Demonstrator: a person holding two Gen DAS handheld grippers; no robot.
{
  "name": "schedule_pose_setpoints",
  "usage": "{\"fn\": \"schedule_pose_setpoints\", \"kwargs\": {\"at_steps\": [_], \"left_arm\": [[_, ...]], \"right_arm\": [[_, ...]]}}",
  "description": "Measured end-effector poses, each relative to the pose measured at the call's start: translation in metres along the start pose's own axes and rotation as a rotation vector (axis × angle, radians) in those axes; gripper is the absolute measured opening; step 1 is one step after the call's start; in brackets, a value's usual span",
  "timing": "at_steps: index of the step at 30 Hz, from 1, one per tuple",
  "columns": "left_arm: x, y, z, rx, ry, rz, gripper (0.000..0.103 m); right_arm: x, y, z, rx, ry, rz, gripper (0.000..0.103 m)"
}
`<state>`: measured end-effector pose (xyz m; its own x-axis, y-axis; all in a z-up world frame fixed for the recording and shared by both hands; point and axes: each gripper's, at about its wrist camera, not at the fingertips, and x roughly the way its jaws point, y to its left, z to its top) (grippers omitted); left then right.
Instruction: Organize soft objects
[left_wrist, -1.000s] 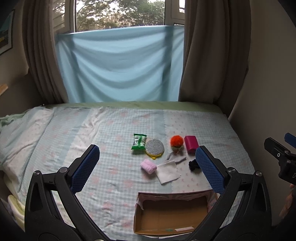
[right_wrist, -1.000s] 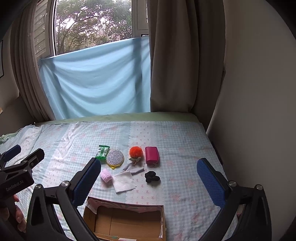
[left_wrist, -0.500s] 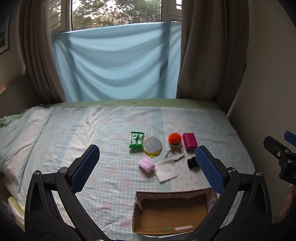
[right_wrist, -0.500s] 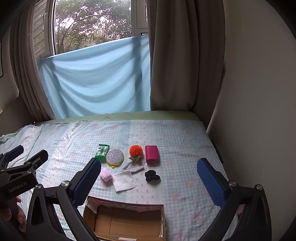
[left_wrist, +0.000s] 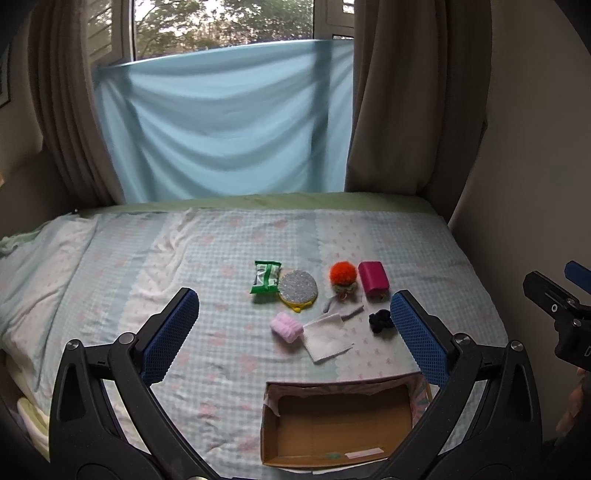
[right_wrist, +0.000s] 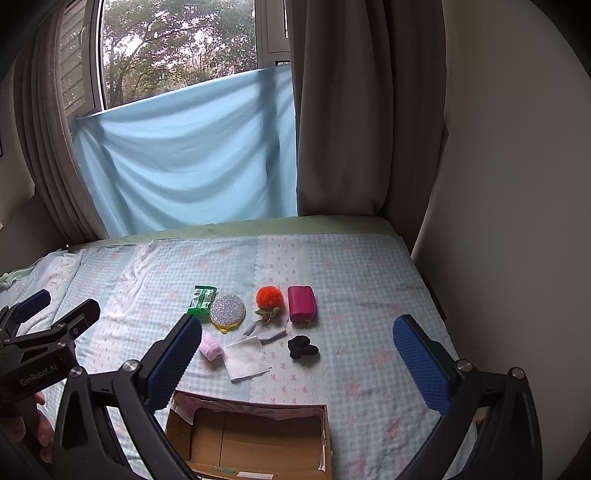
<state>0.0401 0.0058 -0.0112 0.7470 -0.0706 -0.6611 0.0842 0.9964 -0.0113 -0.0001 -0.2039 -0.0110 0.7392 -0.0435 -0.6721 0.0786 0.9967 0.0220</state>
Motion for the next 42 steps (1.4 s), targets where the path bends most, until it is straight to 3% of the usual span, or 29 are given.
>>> {"fn": "schedule_pose_setpoints", "kwargs": {"at_steps": [26,31,42], "left_arm": [[0.015,0.02,0.006,-0.038,0.036,-0.003,0.103],[0.052,0.048,0.012,-0.089,0.083,-0.001,0.103],[0.196,0.09,0.011,-0.173,0.242,0.017,0.103]], "right_arm": [[0.007,0.001,0.004,0.023,0.013,-0.005,0.103],[0.031,0.01,0.003,0.02,0.033,0.033,0.103],[0.16,0.041,0.001,-0.01,0.125,0.116,0.103]]}}
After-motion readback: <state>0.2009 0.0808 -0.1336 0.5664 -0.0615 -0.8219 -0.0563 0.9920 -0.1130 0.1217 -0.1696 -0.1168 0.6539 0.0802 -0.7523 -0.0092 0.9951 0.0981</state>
